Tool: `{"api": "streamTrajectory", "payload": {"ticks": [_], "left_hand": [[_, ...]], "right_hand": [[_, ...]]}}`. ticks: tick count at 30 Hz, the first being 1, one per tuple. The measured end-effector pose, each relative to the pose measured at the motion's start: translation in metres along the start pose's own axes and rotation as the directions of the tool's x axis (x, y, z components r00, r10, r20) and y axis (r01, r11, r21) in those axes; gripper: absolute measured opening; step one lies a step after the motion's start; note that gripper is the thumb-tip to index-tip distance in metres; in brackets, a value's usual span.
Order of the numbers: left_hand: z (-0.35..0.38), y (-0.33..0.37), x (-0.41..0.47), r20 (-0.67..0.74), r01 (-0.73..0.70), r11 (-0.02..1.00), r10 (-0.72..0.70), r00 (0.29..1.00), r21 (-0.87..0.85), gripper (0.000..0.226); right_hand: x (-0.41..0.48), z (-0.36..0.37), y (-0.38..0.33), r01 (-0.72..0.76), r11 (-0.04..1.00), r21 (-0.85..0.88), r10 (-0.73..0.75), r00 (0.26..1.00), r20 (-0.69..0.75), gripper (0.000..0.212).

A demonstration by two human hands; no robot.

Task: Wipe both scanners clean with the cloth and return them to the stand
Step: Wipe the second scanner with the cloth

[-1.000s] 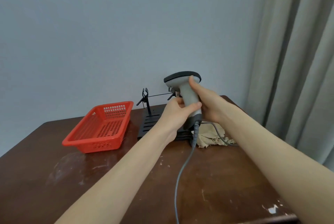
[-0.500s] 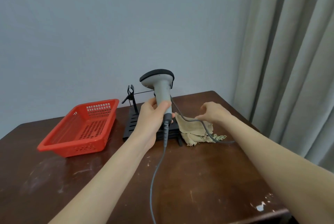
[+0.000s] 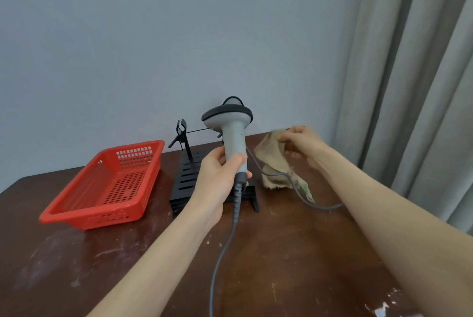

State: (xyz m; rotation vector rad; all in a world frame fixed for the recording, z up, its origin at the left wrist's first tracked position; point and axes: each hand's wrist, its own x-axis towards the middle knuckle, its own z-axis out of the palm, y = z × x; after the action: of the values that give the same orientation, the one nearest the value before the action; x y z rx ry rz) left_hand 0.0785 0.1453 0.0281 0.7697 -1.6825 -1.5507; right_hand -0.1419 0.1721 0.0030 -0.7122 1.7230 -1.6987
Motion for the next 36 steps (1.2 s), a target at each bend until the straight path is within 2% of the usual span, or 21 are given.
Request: {"api": "streamTrajectory", "payload": {"ticks": [1, 3, 5, 6, 7, 8, 10, 12, 13, 15, 17, 20, 22, 25, 27, 29, 32, 34, 36], "left_hand": [[0.001, -0.001, 0.001, -0.006, 0.004, 1.000, -0.004, 1.000, 0.002, 0.011], [0.002, -0.002, 0.001, -0.011, 0.012, 1.000, -0.012, 1.000, 0.004, 0.011], [0.005, -0.001, -0.002, 0.004, 0.013, 1.000, -0.013, 1.000, 0.007, 0.011], [0.005, -0.001, -0.002, 0.006, 0.012, 1.000, -0.012, 1.000, 0.012, 0.010], [0.005, -0.002, -0.001, 0.006, 0.010, 1.000, -0.010, 1.000, 0.019, 0.011], [0.006, -0.001, -0.002, 0.006, 0.014, 1.000, -0.014, 1.000, 0.022, 0.012], [0.005, -0.002, -0.002, 0.004, 0.025, 0.999, -0.025, 1.000, 0.020, 0.014], [0.006, -0.002, -0.003, 0.003, 0.034, 0.999, -0.034, 0.999, 0.012, 0.013], [0.006, -0.002, -0.004, 0.001, 0.036, 0.999, -0.036, 0.999, 0.009, 0.013], [0.006, -0.003, -0.003, -0.001, 0.037, 0.999, -0.037, 0.999, 0.004, 0.014], [0.005, -0.002, -0.004, -0.001, 0.033, 0.999, -0.033, 0.999, -0.002, 0.014], [0.004, -0.003, -0.005, 0.003, 0.028, 1.000, -0.028, 1.000, 0.004, 0.014], [0.002, -0.003, -0.005, 0.004, 0.025, 1.000, -0.025, 1.000, 0.012, 0.013], [-0.001, -0.003, -0.005, 0.003, 0.023, 1.000, -0.023, 1.000, 0.013, 0.011], [-0.002, -0.004, -0.005, 0.004, 0.026, 1.000, -0.026, 1.000, 0.009, 0.012], [-0.002, -0.004, -0.004, 0.001, 0.027, 1.000, -0.027, 1.000, 0.005, 0.015], [-0.003, -0.005, -0.004, -0.002, 0.035, 0.999, -0.035, 0.999, 0.010, 0.017], [-0.004, -0.007, -0.004, -0.003, 0.047, 0.999, -0.047, 0.999, 0.012, 0.017], [-0.006, -0.008, -0.005, -0.006, 0.060, 0.998, -0.060, 0.998, -0.005, 0.017]], "right_hand": [[0.001, -0.002, -0.006, 0.019, 0.995, 0.101, -0.018, 1.000, -0.017, 0.024], [0.002, -0.007, -0.011, 0.012, 0.981, 0.193, -0.006, 0.999, -0.031, 0.021], [-0.007, -0.019, -0.007, -0.069, 0.995, 0.074, 0.073, 0.996, -0.054, 0.013], [-0.011, -0.024, -0.002, -0.148, 0.984, -0.100, 0.144, 0.988, -0.049, 0.011], [-0.015, -0.030, 0.002, -0.226, 0.919, -0.324, 0.222, 0.974, -0.049, 0.013], [-0.018, -0.037, 0.008, -0.269, 0.802, -0.533, 0.287, 0.957, -0.050, 0.019], [-0.021, -0.044, 0.016, -0.245, 0.561, -0.791, 0.312, 0.947, -0.073, 0.031], [-0.021, -0.045, 0.015, -0.220, 0.390, -0.894, 0.159, 0.972, -0.170, 0.041], [-0.022, -0.043, 0.011, -0.212, 0.349, -0.913, 0.046, 0.977, -0.209, 0.042], [-0.019, -0.036, 0.009, -0.129, 0.364, -0.922, -0.088, 0.981, -0.172, 0.037], [-0.015, -0.025, 0.014, -0.027, 0.402, -0.915, -0.017, 0.999, -0.037, 0.036], [-0.012, -0.008, 0.034, -0.007, 0.366, -0.931, 0.139, 0.989, 0.047, 0.063], [-0.007, -0.002, 0.041, -0.014, 0.367, -0.930, 0.148, 0.988, 0.043, 0.068], [-0.003, 0.002, 0.040, -0.054, 0.492, -0.869, 0.130, 0.992, 0.012, 0.047], [-0.003, 0.003, 0.039, -0.066, 0.467, -0.882, 0.149, 0.989, 0.005, 0.034], [-0.003, 0.005, 0.040, -0.088, 0.440, -0.894, 0.155, 0.988, -0.021, 0.039], [-0.002, 0.005, 0.043, -0.123, 0.479, -0.869, 0.168, 0.985, -0.046, 0.040], [-0.004, 0.002, 0.042, -0.129, 0.521, -0.844, 0.122, 0.990, -0.076, 0.035], [-0.007, -0.001, 0.037, -0.107, 0.591, -0.800, 0.013, 0.992, -0.123, 0.028]]}}
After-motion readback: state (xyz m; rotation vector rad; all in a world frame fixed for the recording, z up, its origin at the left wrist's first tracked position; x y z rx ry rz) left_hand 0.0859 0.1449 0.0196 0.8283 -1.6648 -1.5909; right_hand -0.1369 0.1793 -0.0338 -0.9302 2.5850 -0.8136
